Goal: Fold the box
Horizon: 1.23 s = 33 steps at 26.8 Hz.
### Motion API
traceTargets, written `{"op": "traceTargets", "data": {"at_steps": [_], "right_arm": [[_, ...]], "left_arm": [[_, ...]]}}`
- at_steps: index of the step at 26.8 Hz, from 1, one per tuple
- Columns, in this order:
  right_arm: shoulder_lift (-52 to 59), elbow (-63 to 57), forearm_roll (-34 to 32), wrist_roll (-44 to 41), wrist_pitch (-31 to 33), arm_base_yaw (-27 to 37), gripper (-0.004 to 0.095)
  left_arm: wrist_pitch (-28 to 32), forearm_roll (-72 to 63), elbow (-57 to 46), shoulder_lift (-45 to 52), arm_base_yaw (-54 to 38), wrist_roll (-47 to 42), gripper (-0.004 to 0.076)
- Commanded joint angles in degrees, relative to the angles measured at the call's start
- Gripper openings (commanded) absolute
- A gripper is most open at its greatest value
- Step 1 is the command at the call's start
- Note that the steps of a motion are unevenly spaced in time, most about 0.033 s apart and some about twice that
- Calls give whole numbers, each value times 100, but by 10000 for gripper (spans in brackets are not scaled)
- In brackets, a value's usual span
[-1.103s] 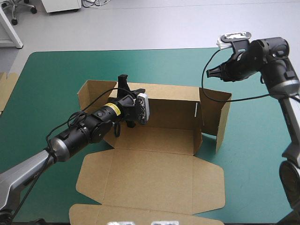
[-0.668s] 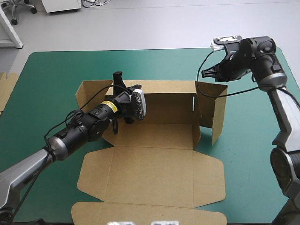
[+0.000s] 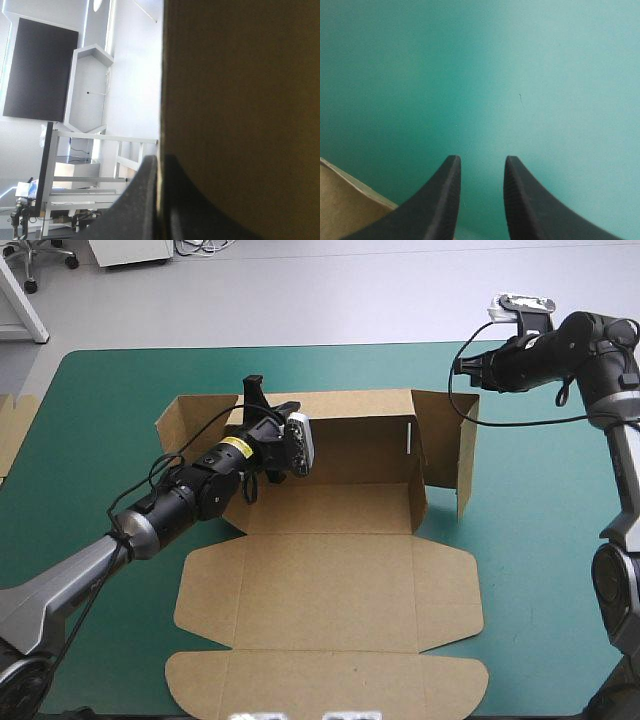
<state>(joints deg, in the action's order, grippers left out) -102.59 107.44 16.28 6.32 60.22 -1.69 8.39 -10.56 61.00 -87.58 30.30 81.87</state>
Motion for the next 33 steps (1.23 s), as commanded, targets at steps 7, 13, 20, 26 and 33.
{"op": "traceTargets", "data": {"at_steps": [7,13,20,26,33], "right_arm": [[125,188,104,121,-758,48,283],[-303,188,203,150,-822,48,284],[-384,188,761,426,-423,48,283],[-340,174,908,600,258,48,283],[-46,164,1062,771,440,48,283]], "left_arm": [[439,-631,386,45,0,387,-10],[447,-669,386,45,0,378,-10],[410,-669,386,-90,0,378,-10],[438,-669,386,-125,0,387,-10],[438,-669,386,-125,0,427,-10]]}}
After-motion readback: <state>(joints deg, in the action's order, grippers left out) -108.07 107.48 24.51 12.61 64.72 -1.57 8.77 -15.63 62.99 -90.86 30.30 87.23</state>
